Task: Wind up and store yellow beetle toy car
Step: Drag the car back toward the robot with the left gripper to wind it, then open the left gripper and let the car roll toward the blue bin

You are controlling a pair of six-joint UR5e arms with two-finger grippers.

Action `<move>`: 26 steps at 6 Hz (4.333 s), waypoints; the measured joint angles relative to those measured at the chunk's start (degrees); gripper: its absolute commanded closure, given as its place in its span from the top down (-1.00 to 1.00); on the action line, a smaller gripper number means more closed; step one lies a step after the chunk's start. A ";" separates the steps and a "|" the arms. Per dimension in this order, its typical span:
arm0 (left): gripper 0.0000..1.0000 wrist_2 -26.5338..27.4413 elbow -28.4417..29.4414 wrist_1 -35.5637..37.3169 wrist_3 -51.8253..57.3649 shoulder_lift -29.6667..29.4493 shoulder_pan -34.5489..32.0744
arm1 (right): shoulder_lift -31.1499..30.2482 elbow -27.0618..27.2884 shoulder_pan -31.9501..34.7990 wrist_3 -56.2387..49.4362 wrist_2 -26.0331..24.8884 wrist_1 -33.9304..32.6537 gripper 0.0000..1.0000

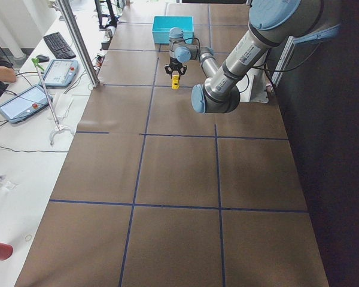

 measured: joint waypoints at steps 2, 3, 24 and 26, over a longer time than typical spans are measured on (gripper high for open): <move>-0.91 -3.31 -0.35 -4.93 0.08 0.97 -0.03 | 0.00 -0.03 0.00 0.00 0.00 0.00 1.00; -0.91 -3.43 -0.15 -6.31 0.38 1.58 -0.03 | 0.03 -0.06 0.00 0.00 0.00 -0.02 1.00; 1.00 -2.11 -11.13 -24.69 -0.26 22.50 -1.28 | 0.06 -0.09 0.00 0.00 0.00 0.00 1.00; 1.00 -3.12 -15.88 -26.60 0.52 28.14 -3.61 | 0.06 -0.09 0.00 0.00 -0.02 0.00 1.00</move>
